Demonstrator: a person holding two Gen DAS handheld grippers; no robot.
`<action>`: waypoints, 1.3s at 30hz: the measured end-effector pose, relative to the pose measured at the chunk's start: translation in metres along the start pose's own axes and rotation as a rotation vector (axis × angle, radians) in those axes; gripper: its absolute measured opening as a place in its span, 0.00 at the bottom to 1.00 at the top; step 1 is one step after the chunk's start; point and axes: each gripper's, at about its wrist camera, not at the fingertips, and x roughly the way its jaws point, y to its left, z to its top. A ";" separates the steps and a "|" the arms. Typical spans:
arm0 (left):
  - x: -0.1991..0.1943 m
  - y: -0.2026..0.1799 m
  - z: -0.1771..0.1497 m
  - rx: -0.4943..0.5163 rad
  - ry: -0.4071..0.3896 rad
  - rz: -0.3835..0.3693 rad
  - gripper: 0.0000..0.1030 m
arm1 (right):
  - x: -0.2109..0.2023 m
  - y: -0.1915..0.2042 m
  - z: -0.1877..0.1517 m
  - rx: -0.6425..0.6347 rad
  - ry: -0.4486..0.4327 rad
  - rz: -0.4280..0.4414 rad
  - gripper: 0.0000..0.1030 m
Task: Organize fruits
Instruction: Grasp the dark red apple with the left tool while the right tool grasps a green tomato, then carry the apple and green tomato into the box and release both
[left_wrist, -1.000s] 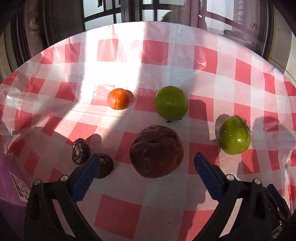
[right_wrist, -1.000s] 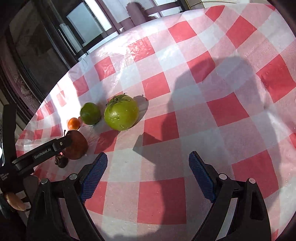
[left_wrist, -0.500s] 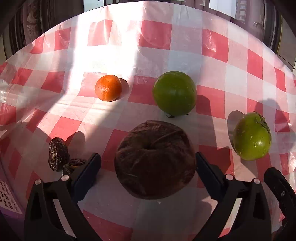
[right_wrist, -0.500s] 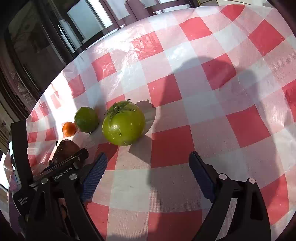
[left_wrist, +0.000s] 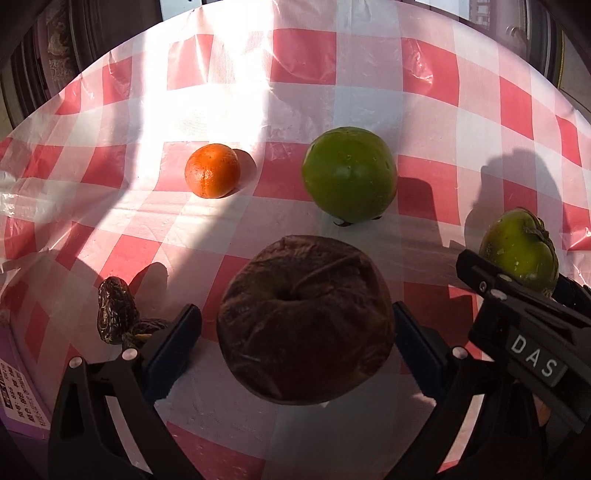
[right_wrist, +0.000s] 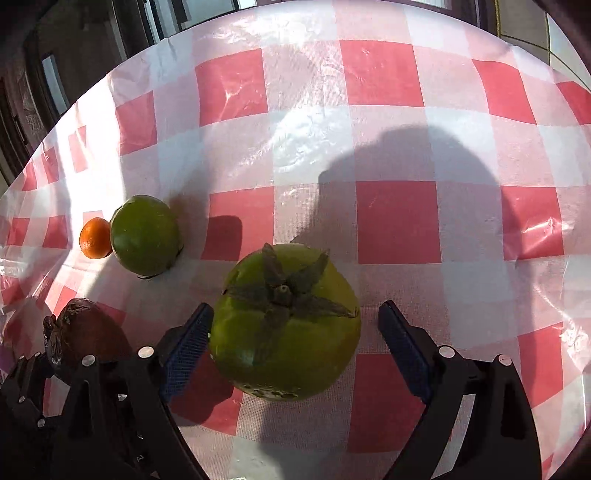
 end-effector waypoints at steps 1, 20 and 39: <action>0.000 0.000 0.000 0.000 0.000 0.000 0.98 | 0.000 0.002 0.000 -0.005 -0.001 -0.022 0.74; -0.008 0.005 -0.002 -0.019 -0.026 -0.036 0.63 | -0.006 -0.015 -0.001 0.054 -0.030 0.099 0.60; -0.109 0.028 -0.127 0.020 -0.057 -0.121 0.62 | -0.151 -0.034 -0.146 0.126 -0.064 0.125 0.60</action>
